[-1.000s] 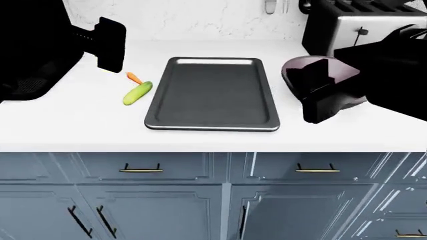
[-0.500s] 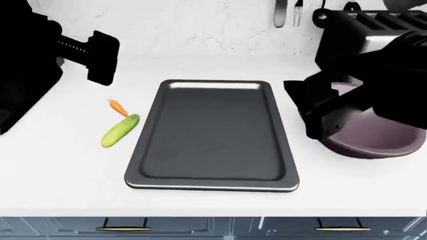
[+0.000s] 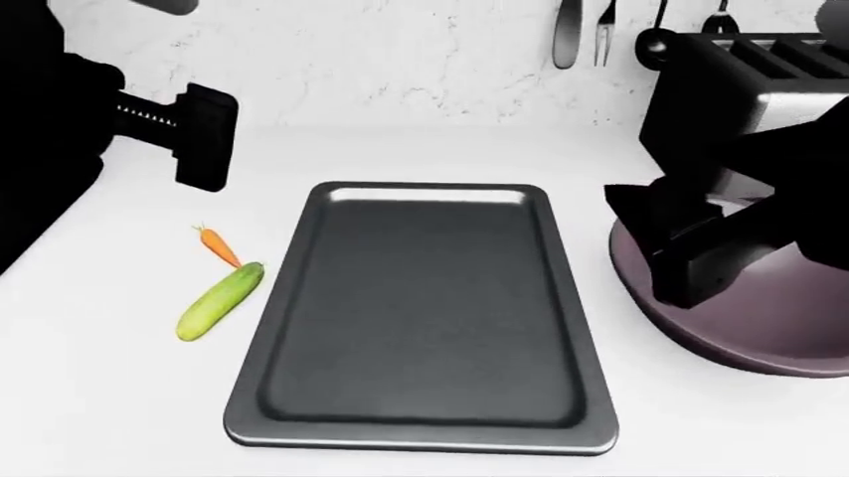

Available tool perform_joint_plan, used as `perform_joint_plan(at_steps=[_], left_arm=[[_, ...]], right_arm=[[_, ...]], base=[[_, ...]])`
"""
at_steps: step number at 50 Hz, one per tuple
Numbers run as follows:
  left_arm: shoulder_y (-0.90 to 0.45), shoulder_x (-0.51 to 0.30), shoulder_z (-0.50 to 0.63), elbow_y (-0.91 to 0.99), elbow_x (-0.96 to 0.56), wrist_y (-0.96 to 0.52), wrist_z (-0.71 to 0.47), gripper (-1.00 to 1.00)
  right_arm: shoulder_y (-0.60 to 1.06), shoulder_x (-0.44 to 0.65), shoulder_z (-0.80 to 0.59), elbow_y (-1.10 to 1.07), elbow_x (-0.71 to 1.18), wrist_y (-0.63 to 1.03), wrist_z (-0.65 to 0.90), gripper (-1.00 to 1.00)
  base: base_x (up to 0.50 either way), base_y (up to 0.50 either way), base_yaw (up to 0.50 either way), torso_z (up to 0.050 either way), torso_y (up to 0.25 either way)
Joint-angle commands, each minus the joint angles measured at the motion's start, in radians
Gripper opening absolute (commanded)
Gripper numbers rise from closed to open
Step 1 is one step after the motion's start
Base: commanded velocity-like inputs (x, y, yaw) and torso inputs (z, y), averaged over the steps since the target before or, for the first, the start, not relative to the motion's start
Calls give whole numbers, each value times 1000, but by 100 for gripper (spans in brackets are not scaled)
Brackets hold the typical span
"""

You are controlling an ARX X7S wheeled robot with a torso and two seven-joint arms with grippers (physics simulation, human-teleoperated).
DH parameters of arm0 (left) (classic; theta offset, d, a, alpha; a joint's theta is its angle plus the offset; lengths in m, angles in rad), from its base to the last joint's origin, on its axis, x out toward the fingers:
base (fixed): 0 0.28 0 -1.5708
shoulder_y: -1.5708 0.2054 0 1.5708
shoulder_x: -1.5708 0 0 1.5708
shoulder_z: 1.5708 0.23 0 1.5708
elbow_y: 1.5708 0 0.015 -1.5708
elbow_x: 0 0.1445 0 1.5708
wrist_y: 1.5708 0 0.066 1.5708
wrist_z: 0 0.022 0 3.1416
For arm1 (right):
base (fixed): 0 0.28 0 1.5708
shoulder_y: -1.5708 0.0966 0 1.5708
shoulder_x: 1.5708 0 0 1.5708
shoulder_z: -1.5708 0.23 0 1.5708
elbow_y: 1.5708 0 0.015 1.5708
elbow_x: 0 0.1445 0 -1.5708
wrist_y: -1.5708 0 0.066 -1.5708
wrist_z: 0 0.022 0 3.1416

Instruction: Place the two vegetables and bowl onto the tray for setting up a vegetable dip station.

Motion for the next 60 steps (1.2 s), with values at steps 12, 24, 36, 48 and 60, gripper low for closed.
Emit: perform_joint_plan(at_steps=[12,24,36,48,60], left_arm=[[-49,58,141,-174,-140,108,-114,100],[41,59,189,-234,-306,325,-211,100],[74,38,147,-265,-139,457,-151,100],[126,94,187,-360,10,496,-39,100],[154,69,196,-351,16,510,-64,100]], right_arm=[[62,46,-40,-9,26,1,29,100],[91,43,-66,-3,40,-4,34,100],[62,41,-48,2,8,-2,-2,100],[-9,58,8,-7,-48,-3,-63,100],[-80,89,62,-32,-95,-5,-115,100]], base=[[184,0,0,0,0],[22,0,0,0,0],[22,0,0,0,0],[23,0,0,0,0],[19,0,0,0,0]])
